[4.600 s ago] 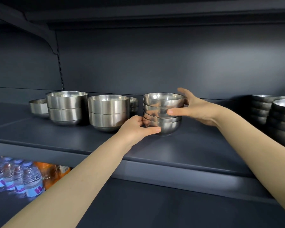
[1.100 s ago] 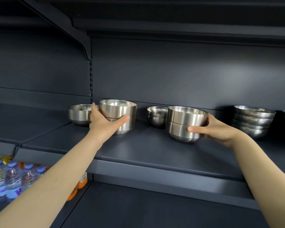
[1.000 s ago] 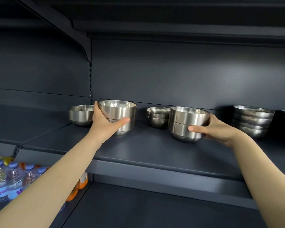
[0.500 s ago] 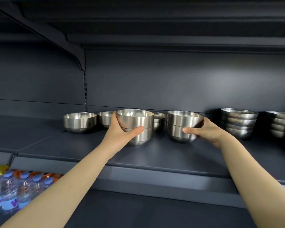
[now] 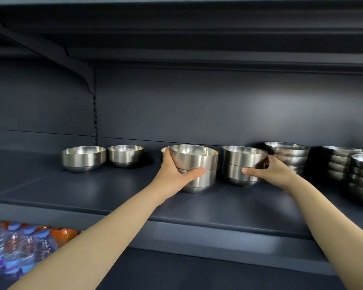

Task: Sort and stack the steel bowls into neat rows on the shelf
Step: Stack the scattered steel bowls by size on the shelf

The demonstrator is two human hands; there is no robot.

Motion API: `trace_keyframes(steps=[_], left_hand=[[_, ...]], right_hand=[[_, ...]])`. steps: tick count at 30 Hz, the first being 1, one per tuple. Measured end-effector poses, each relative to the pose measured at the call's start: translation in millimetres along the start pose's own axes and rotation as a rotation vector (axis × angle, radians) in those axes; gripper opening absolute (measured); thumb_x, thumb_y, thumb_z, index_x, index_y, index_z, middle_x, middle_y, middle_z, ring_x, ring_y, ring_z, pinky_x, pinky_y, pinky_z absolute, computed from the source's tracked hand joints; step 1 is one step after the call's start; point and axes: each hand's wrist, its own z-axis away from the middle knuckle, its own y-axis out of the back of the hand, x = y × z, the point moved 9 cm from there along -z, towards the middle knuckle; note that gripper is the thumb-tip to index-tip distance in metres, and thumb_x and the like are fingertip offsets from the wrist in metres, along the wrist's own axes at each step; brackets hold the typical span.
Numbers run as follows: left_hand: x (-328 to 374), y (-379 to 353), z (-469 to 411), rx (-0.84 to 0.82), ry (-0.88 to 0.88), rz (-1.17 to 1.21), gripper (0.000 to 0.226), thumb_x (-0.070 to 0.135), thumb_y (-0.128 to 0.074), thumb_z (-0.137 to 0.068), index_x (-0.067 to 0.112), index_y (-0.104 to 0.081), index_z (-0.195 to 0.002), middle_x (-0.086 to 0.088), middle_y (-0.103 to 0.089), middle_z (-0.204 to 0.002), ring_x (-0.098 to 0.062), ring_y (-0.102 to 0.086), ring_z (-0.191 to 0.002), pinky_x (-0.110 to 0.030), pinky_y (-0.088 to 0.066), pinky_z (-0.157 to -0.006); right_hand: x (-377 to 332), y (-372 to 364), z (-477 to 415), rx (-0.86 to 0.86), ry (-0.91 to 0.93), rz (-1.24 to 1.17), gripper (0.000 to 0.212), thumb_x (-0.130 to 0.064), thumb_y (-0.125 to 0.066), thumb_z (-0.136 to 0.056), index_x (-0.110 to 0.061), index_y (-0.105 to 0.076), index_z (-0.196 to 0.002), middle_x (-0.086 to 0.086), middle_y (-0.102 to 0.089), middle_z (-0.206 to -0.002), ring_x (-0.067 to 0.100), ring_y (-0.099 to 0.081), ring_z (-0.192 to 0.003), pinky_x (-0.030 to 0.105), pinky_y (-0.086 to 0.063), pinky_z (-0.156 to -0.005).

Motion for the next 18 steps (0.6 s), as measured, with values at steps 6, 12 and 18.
trace_keyframes(steps=[6,12,18], left_hand=[[2.3,-32.8,-15.4,-0.025,0.053,-0.047,0.114,0.053,-0.076,-0.074,0.034,0.006,-0.151,0.006,-0.041,-0.143,-0.008,-0.041,-0.121,-0.023,-0.030,-0.096],[3.8,-46.4,-25.2,-0.027,0.085,-0.072,0.112,0.049,-0.073,-0.079,0.029,0.009,-0.153,0.026,-0.045,-0.101,-0.005,-0.041,-0.112,-0.021,-0.028,-0.096],[-15.0,-54.7,-39.0,-0.096,0.179,-0.001,0.123,0.056,-0.074,-0.073,0.035,0.020,-0.150,0.021,-0.049,-0.129,-0.010,-0.037,-0.131,-0.027,-0.026,-0.110]], right_hand=[[3.9,18.5,-8.9,0.074,0.058,0.147,0.120,-0.050,-0.087,-0.058,-0.011,-0.023,-0.151,0.007,-0.049,-0.142,0.026,-0.046,-0.131,0.041,-0.038,-0.109],[-3.2,32.6,-14.8,0.150,0.167,0.273,0.092,-0.027,-0.083,-0.073,-0.008,-0.031,-0.147,0.017,-0.054,-0.135,0.033,-0.054,-0.120,0.043,-0.043,-0.103],[-15.3,35.1,-17.1,0.191,0.245,0.268,0.072,-0.024,-0.079,-0.076,-0.009,-0.044,-0.138,0.014,-0.055,-0.130,0.031,-0.052,-0.119,0.036,-0.042,-0.101]])
